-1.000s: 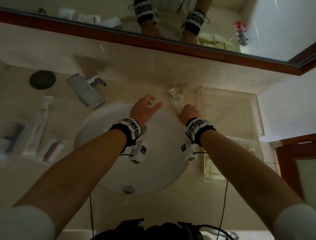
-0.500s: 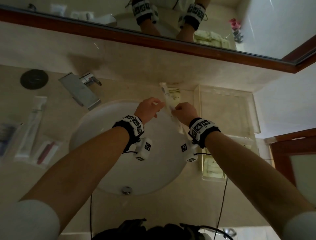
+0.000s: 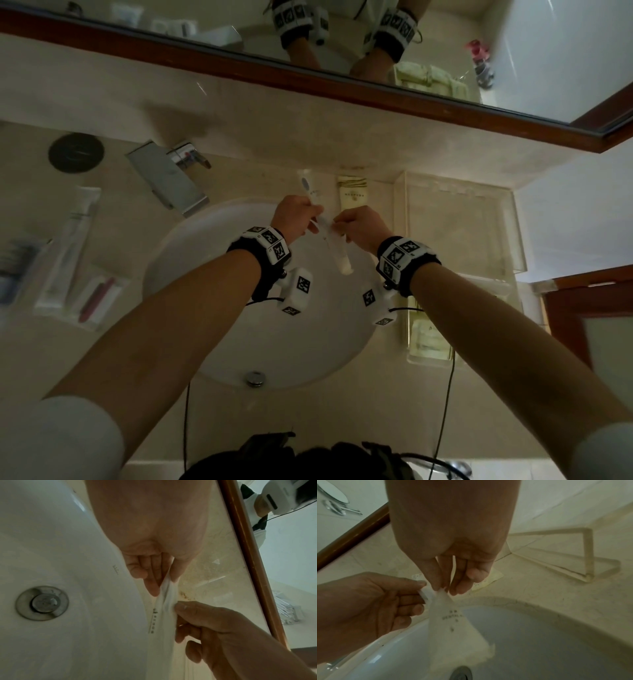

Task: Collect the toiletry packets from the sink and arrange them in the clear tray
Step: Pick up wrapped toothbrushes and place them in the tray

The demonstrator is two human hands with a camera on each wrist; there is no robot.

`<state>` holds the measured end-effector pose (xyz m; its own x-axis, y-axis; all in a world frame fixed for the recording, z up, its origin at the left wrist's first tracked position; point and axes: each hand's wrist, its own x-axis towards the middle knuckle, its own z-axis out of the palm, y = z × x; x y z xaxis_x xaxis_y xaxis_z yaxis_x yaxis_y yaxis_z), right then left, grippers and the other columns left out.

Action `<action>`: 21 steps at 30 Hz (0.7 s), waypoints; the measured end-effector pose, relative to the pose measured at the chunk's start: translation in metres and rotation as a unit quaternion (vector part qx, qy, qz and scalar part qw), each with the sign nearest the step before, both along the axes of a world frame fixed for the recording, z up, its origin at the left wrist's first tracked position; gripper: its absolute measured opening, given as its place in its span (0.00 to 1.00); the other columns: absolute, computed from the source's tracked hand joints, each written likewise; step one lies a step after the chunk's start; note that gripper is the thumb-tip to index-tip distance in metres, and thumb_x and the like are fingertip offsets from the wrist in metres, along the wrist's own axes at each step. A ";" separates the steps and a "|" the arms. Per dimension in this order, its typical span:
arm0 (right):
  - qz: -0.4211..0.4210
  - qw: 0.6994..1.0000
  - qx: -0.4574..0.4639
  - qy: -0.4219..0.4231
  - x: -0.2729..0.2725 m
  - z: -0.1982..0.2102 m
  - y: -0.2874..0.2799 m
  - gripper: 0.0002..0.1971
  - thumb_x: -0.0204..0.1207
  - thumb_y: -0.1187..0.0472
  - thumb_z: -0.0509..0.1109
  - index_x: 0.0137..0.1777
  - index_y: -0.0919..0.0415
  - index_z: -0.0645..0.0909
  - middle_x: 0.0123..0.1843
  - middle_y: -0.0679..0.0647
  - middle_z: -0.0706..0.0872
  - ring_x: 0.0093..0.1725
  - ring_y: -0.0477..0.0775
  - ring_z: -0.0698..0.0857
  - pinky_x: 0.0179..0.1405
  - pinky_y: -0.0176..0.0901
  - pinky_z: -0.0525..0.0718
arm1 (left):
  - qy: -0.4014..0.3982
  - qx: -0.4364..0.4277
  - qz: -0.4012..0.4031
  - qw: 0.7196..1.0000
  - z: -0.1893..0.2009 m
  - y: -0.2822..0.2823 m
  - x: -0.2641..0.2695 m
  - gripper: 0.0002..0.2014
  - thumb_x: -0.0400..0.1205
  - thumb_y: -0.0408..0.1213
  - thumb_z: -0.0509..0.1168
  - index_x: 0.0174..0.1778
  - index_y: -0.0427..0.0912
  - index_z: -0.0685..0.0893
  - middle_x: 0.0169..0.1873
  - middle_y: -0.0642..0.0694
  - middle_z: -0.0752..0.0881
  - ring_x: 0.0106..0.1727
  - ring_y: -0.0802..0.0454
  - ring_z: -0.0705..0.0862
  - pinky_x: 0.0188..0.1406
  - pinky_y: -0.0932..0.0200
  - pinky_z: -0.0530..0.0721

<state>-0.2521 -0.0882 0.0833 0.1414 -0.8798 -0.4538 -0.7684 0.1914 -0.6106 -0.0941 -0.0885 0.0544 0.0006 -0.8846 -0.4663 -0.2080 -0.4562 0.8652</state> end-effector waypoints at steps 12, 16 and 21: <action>0.040 0.978 -0.083 0.188 -0.009 -0.024 -0.034 0.38 0.74 0.51 0.73 0.81 0.56 0.61 0.84 0.55 0.56 0.82 0.60 0.57 0.77 0.58 0.67 | -0.041 0.005 0.011 0.999 -0.014 0.003 0.033 0.10 0.81 0.35 0.67 0.43 0.31 0.88 0.36 0.37 0.88 0.24 0.49 0.82 0.29 0.63 0.81; 0.059 0.972 -0.053 0.220 -0.006 -0.032 -0.042 0.44 0.71 0.46 0.75 0.82 0.56 0.58 0.85 0.56 0.53 0.83 0.61 0.54 0.79 0.62 0.64 | -0.052 0.001 0.011 0.999 -0.014 0.002 0.039 0.10 0.81 0.35 0.66 0.43 0.31 0.88 0.35 0.38 0.87 0.24 0.49 0.81 0.28 0.63 0.79; 0.051 0.973 -0.054 0.218 -0.003 -0.039 -0.041 0.44 0.70 0.45 0.76 0.81 0.60 0.60 0.82 0.59 0.59 0.81 0.63 0.59 0.77 0.60 0.66 | -0.057 0.003 0.008 0.998 -0.014 0.001 0.044 0.11 0.81 0.36 0.67 0.43 0.31 0.88 0.35 0.37 0.88 0.23 0.50 0.81 0.28 0.63 0.79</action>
<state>-0.2555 -0.1297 0.0438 0.0448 -0.9172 -0.3960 -0.9708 0.0536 -0.2340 -0.0501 -0.0872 0.0407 0.0687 -0.8816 -0.4670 -0.2975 -0.4649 0.8339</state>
